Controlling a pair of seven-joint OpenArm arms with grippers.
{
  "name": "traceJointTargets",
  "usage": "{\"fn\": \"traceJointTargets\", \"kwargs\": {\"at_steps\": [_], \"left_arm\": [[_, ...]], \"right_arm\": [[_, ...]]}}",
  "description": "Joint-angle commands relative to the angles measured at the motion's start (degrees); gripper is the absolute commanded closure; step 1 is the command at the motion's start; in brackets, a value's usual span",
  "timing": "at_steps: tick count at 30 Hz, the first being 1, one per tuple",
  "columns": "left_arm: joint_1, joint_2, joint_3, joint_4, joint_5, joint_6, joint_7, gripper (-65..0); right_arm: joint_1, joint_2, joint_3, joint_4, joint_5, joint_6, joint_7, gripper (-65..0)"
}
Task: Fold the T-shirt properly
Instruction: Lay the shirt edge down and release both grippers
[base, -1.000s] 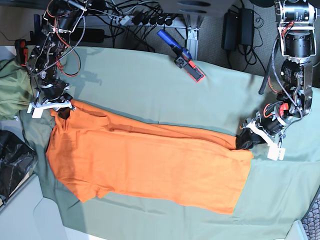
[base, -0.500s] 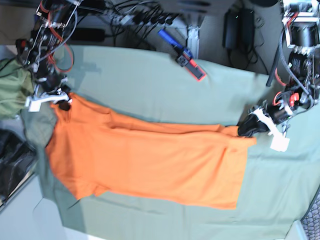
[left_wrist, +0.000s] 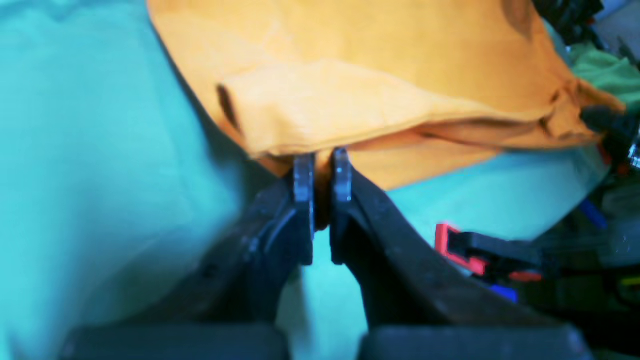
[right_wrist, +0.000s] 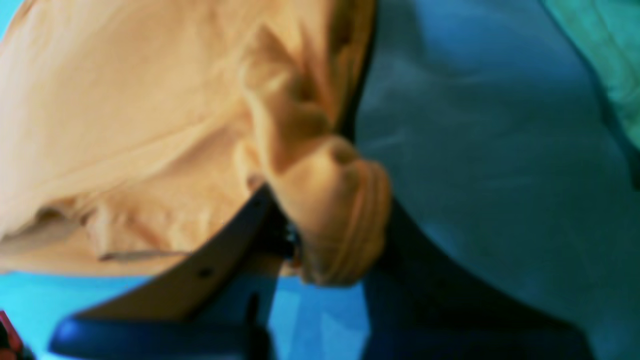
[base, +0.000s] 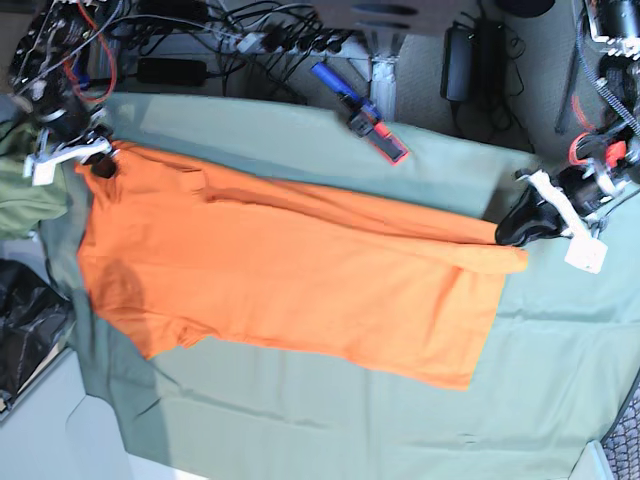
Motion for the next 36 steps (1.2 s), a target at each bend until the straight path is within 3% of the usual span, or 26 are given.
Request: {"fn": "traceJointTargets", "kwargs": {"at_steps": [1,11,22,23,26,28,36], "left_arm": [[1.0,-0.8,-1.2,1.6,-1.0,-0.9,-0.6,0.0],[9.2,-0.8,-3.8,5.2,-2.6,-0.9,-0.2,0.0],[9.9,-0.8,-3.9,5.1,-2.1,-0.9,-0.5,-1.1],[9.8,-0.7,-3.9,5.1,-1.4,-0.9,-0.8,-6.8],[10.1,-0.8,-3.9,5.1,0.9,-0.9,-1.7,-24.9],[11.0,-0.8,-3.9,5.1,0.9,-0.9,-1.7,-30.4],[13.2,-0.8,-10.8,5.2,-2.6,-0.9,-1.7,-30.4]], "right_arm": [[-1.1,1.9,0.8,1.4,0.9,3.4,1.1,0.0],[-6.9,2.3,0.8,4.4,1.6,3.3,0.5,0.0],[-8.4,2.1,0.8,4.3,0.7,3.3,1.2,0.0],[-8.4,2.1,0.8,4.3,0.4,3.3,1.4,-2.2],[-8.4,2.1,0.8,4.3,-0.7,3.3,1.4,-28.4],[-8.4,2.1,0.8,4.3,-1.5,3.3,1.4,-38.6],[-8.4,2.1,0.9,4.3,-1.5,3.3,1.1,-40.1]]}}
